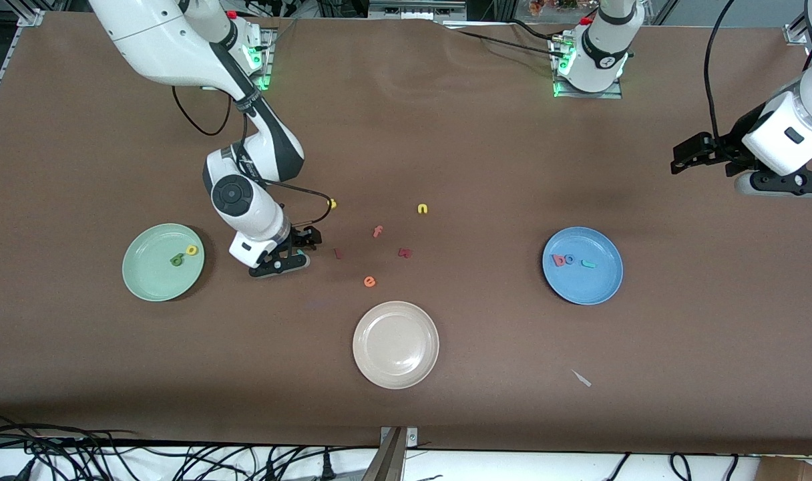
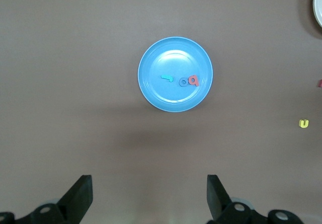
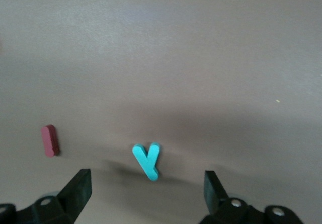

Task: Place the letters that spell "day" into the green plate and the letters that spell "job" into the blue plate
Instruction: 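Move the right gripper back over the cyan y and lower it, then close the right gripper on the cyan y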

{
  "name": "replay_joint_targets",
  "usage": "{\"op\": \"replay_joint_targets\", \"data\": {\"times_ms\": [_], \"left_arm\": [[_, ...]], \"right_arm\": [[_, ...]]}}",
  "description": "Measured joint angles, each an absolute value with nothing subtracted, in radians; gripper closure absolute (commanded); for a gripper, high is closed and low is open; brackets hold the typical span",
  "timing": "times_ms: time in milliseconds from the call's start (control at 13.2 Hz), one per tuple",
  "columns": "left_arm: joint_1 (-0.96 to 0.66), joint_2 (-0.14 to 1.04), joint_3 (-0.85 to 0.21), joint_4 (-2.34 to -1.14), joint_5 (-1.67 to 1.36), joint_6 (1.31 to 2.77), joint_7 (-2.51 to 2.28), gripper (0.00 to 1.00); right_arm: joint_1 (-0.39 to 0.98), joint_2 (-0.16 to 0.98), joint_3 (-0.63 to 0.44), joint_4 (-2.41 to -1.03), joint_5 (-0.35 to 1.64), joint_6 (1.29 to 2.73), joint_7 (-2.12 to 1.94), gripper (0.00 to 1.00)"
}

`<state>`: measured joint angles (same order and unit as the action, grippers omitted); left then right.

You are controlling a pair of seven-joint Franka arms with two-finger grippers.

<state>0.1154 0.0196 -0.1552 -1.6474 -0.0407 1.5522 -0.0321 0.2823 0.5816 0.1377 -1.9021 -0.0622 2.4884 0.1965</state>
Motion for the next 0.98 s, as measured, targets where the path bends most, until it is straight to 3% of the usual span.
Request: {"op": "replay_joint_targets", "data": {"times_ms": [982], "left_arm": [[0.115, 0.020, -0.155, -1.642, -0.041, 1.547, -0.032, 0.00]], "right_arm": [[0.300, 0.630, 0.134, -1.861, -0.126, 2.487, 0.186, 0.47]]}}
